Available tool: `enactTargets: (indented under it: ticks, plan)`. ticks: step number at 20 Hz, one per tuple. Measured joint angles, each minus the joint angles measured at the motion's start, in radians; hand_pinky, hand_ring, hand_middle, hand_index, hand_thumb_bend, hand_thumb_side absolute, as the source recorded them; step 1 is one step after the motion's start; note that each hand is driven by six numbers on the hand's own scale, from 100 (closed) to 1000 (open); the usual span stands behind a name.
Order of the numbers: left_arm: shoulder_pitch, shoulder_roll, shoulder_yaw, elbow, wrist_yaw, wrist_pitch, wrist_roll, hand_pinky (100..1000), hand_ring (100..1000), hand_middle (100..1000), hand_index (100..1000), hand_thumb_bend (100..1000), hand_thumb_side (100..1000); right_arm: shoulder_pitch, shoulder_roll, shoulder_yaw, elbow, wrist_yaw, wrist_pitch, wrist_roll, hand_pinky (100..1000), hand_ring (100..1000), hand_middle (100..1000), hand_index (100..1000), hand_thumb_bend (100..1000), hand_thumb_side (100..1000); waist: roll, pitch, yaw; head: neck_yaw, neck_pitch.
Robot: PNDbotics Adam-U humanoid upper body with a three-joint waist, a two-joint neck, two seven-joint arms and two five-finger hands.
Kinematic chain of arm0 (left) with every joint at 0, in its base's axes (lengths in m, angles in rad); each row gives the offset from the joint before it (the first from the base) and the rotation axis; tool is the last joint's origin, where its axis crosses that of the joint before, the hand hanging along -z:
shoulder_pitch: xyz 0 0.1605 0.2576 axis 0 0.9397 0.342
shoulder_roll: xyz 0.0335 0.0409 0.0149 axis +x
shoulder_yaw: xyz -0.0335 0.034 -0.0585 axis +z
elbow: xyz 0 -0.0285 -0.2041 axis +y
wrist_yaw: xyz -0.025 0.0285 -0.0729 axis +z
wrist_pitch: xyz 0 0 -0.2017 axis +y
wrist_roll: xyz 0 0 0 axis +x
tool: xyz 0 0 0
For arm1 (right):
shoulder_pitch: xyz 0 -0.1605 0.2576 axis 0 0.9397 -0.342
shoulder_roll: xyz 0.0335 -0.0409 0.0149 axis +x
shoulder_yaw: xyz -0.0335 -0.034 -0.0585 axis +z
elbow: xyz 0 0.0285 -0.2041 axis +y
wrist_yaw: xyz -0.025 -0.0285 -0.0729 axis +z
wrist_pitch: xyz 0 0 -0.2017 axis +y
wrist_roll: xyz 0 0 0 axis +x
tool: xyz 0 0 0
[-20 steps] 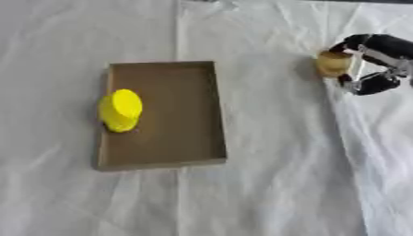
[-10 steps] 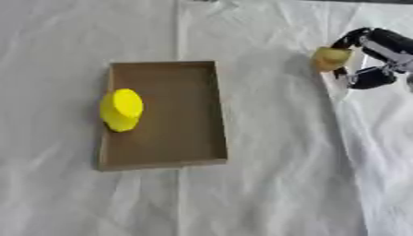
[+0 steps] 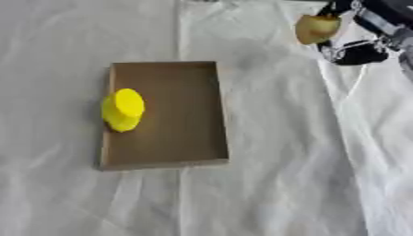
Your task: Pick up objects on the table and place them in the box.
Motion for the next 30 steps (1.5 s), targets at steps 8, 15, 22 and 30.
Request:
enactTargets:
  ticks: [8,15,22,30]
  plan:
    - [-0.004,0.000,-0.003,0.000,0.009,0.000,-0.006,885,798,785,820,350,511,-0.173,0.092,0.172,-0.106,0.000,-0.046,0.177,812,693,513,667,100,100,-0.008,-0.012,0.019,-0.018,0.001]
    - [-0.006,0.000,-0.003,0.000,0.015,0.000,-0.010,885,798,785,819,352,509,-0.240,0.183,0.251,-0.062,0.000,-0.082,0.267,817,709,526,680,100,100,-0.014,-0.020,0.028,-0.021,0.010]
    - [-0.010,0.000,-0.008,0.000,0.019,-0.001,-0.013,885,798,785,819,353,510,-0.278,0.255,0.293,0.007,-0.004,-0.126,0.338,819,715,529,684,100,100,-0.015,-0.022,0.033,-0.023,0.010]
    - [-0.013,0.000,-0.009,0.000,0.025,0.002,-0.017,886,798,785,819,353,510,-0.282,0.319,0.353,0.047,0.047,-0.172,0.384,813,748,570,715,100,100,-0.014,-0.022,0.036,-0.026,0.010]
